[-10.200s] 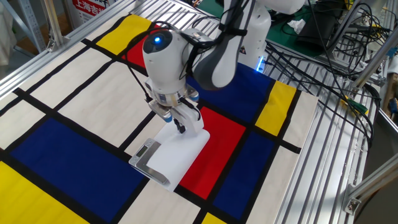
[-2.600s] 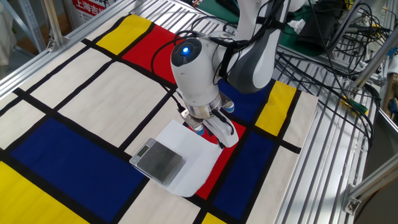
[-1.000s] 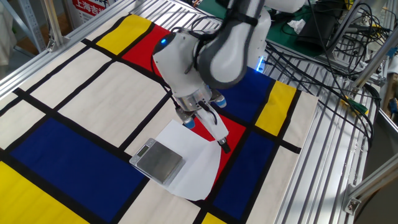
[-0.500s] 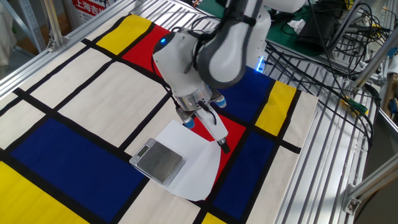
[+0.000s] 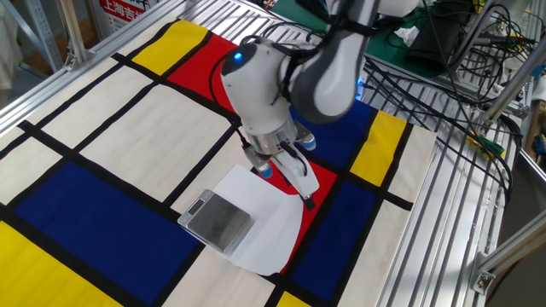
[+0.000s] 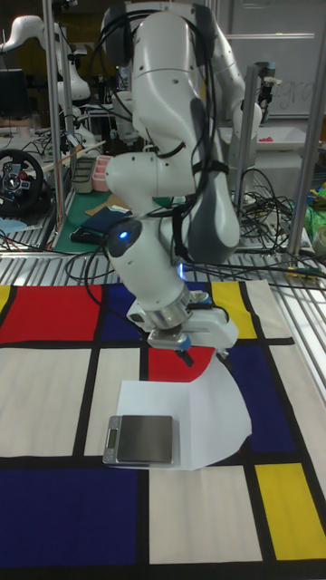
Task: Unfold a piece of paper
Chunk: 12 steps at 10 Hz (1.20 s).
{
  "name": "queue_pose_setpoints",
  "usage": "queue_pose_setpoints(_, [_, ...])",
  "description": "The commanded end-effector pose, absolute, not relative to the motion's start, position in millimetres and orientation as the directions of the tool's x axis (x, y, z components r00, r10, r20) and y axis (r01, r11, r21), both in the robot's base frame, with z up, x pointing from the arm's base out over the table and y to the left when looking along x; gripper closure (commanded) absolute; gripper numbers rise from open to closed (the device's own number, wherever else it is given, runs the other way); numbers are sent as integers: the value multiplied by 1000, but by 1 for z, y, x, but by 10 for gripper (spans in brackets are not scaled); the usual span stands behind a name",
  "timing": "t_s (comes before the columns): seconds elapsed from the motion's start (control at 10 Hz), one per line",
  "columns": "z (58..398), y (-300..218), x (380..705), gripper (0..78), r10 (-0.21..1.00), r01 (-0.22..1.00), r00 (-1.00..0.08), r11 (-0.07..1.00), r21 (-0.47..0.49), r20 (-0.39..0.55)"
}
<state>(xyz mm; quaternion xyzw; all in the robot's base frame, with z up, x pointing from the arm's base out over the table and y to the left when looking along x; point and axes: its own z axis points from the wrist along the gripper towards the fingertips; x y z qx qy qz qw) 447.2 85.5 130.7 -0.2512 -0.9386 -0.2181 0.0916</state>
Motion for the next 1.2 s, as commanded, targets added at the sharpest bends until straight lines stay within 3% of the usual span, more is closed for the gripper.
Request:
queue_pose_setpoints(0.1, [132,85,448,1,403,469,-880,821,326,251])
queue_pose_setpoints(0.5, [132,86,448,1,398,463,-884,822,331,246])
queue_pose_setpoints(1.2, [183,102,447,1,440,498,-865,814,300,242])
